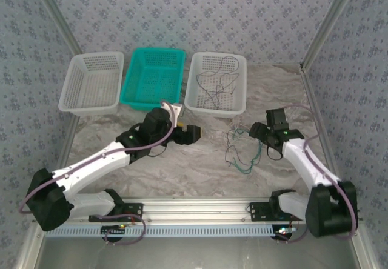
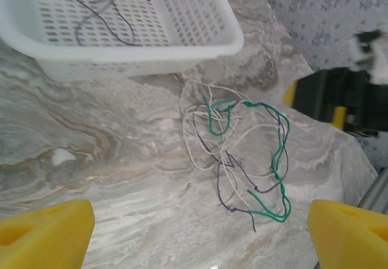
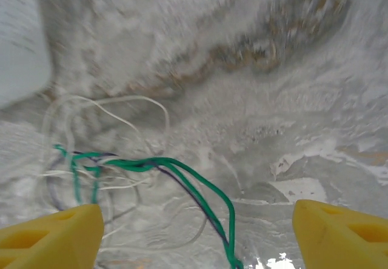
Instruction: Untangle the cables
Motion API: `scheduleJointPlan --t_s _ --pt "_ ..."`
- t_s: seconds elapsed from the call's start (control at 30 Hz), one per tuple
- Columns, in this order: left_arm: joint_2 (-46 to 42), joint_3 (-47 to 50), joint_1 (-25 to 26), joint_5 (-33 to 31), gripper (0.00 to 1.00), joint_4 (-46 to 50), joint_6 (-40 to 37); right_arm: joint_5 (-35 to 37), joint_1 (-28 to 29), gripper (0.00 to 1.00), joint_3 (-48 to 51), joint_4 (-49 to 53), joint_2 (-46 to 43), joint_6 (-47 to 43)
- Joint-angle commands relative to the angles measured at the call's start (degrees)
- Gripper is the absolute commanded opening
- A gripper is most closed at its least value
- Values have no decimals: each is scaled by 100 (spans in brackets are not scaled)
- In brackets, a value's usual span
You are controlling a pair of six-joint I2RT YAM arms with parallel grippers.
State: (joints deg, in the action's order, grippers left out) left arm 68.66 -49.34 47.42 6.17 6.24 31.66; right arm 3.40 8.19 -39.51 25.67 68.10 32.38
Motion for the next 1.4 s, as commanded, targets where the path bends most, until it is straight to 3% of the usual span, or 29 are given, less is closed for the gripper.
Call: scheduleJointPlan --t_s 0.0,0.07,0.23,0.27,0.53,0.7,0.9,1.13,1.37 --pt "228 -345 143 126 92 -6 -13 -732 2 77 -34 -495 736 -369" --pt "332 -454 257 54 92 164 -116 -940 32 68 -101 -637 1095 -390" --pt "434 -441 357 -175 93 296 106 -948 19 5 -96 -670 1046 -197" --pt "470 -398 356 -171 93 282 251 -957 22 0 -87 -621 914 -155" --pt "966 103 418 -174 93 -66 1304 -1748 297 0 -64 -327 -9 -275" --pt "1127 120 420 -242 88 -341 1475 -1836 561 0 -74 -277 -491 -354" --pt "1536 165 417 -57 62 -584 1452 -1987 632 0 -153 -263 -815 -295" --pt "2386 143 488 594 61 -1108 1695 -1934 633 0 -199 -223 -730 -250" --pt "3247 -427 750 745 59 -701 1443 -1908 638 0 -177 -258 -654 -202"
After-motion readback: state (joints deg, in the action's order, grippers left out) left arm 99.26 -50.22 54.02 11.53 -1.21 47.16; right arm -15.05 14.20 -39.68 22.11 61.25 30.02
